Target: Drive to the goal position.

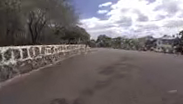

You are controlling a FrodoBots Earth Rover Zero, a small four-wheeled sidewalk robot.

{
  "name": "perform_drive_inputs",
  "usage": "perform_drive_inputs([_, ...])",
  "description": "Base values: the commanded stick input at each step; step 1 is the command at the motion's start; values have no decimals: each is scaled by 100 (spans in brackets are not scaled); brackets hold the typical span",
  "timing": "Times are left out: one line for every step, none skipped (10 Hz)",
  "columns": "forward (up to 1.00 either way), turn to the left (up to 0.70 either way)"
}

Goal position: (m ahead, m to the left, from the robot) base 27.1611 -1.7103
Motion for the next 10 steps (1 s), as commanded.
perform_drive_inputs([85, 1])
perform_drive_inputs([85, 1])
perform_drive_inputs([85, 1])
perform_drive_inputs([85, 1])
perform_drive_inputs([85, -7])
perform_drive_inputs([85, -17])
perform_drive_inputs([85, -27])
perform_drive_inputs([85, 1])
perform_drive_inputs([85, 1])
perform_drive_inputs([85, 1])
